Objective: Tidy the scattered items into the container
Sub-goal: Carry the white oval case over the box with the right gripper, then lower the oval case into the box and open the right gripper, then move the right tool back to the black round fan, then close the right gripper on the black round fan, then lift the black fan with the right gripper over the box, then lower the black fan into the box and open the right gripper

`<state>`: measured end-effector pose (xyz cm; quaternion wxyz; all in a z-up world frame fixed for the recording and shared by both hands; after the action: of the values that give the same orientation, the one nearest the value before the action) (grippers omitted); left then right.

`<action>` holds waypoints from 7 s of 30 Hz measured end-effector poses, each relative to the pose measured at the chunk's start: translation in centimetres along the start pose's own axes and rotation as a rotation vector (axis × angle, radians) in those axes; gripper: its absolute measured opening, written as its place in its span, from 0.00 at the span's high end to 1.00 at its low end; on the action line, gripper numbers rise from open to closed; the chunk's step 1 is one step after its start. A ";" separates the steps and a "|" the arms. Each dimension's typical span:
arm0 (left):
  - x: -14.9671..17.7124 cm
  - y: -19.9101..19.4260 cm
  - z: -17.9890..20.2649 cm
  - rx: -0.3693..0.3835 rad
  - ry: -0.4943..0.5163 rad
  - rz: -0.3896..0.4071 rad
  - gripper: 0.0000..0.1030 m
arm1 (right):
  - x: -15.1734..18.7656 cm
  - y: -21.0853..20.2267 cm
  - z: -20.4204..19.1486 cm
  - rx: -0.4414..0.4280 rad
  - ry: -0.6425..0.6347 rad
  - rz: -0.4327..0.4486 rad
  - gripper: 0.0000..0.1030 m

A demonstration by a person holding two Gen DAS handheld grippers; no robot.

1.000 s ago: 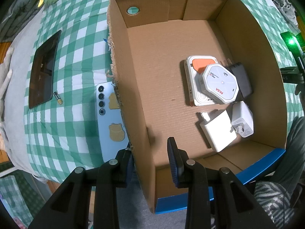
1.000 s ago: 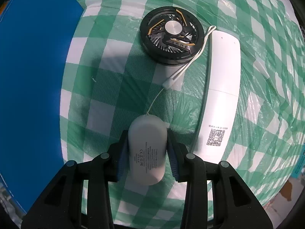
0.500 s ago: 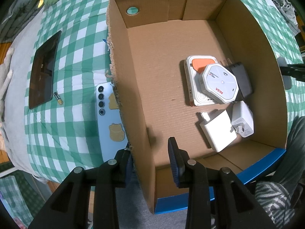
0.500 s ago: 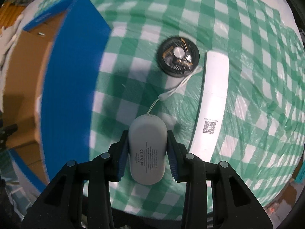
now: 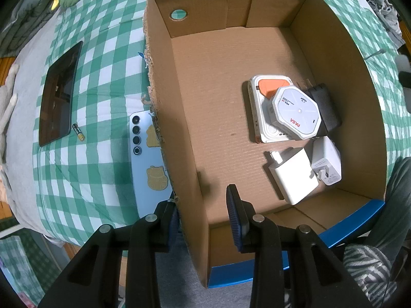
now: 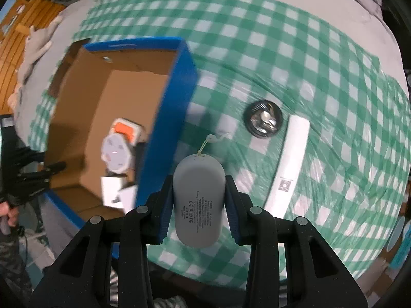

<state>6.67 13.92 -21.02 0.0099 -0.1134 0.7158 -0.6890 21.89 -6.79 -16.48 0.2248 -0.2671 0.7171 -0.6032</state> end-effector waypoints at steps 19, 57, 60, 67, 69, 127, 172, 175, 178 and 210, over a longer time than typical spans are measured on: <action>0.2 -1.6 -0.5 -0.008 -0.019 0.033 0.75 | -1.5 1.4 -12.1 -0.060 -0.197 -0.013 0.65; 0.5 -1.9 -0.9 -0.001 -0.023 0.044 0.78 | -0.6 6.5 -12.6 -0.006 -0.215 -0.059 0.39; 0.4 -2.0 -0.8 -0.002 -0.023 0.045 0.78 | -0.7 5.2 -12.0 0.009 -0.216 -0.028 0.35; 0.4 -2.0 -0.8 -0.001 -0.022 0.044 0.78 | -1.1 2.9 -9.8 0.014 -0.187 0.008 0.34; 0.5 -2.0 -0.8 0.000 -0.024 0.045 0.78 | -1.2 2.3 -9.0 0.011 -0.173 0.012 0.34; -3.2 -1.8 -2.1 0.025 -0.056 0.028 0.78 | -5.5 12.9 8.7 0.156 0.093 -0.112 0.42; -2.8 -2.0 -1.9 0.012 -0.047 0.039 0.78 | -0.9 4.8 -12.3 0.038 -0.283 -0.060 0.42; -2.9 -2.0 -1.9 0.013 -0.048 0.039 0.78 | -0.7 6.2 -13.0 0.036 -0.281 -0.079 0.42; -2.7 -2.0 -1.9 0.016 -0.048 0.038 0.78 | -0.8 7.4 -13.1 0.042 -0.274 -0.092 0.42; -3.0 -2.2 -1.9 0.014 -0.048 0.038 0.78 | -1.1 4.6 -8.8 0.033 -0.179 -0.036 0.37</action>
<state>9.56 16.30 -19.18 0.0407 -0.1162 0.7124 -0.6909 16.48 1.06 -19.50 0.2816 -0.3289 0.6794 -0.5924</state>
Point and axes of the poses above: each gripper's, at about its wrist camera, not at the fingertips, and y roughly the way its jaws point, z to its right, x to its underside, the point moved 4 cm from there along y, roughly the way its jaws point, and after that the axes turned 8 degrees about -z, right-handed, at the moved point
